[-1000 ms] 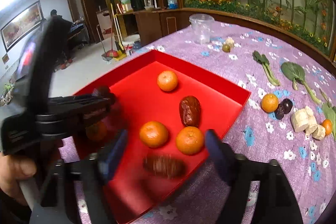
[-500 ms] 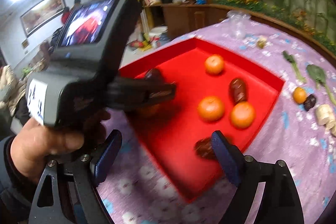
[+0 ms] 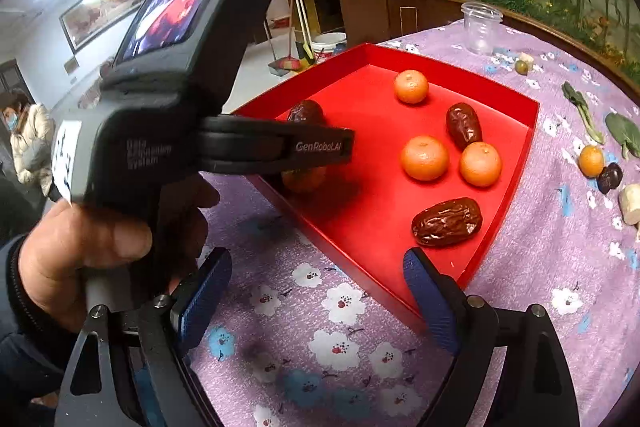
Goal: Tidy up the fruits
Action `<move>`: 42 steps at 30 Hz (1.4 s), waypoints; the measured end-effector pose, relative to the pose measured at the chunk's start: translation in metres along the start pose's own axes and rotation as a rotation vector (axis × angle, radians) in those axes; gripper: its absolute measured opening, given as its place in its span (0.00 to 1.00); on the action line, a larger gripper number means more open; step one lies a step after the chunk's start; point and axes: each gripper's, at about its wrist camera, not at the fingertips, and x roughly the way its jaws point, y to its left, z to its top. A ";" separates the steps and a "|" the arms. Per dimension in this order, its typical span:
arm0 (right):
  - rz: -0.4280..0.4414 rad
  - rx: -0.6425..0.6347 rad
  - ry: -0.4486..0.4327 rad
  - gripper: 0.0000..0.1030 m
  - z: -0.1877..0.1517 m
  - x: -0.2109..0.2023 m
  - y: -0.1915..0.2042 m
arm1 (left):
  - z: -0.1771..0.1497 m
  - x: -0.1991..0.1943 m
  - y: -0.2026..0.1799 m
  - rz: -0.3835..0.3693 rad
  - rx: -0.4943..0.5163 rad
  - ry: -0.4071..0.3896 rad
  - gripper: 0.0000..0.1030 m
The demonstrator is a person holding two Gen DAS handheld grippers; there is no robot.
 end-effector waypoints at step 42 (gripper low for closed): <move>-0.514 0.500 -0.074 0.59 -0.034 -0.085 -0.310 | 0.007 -0.032 -0.290 -0.374 0.347 -0.037 0.69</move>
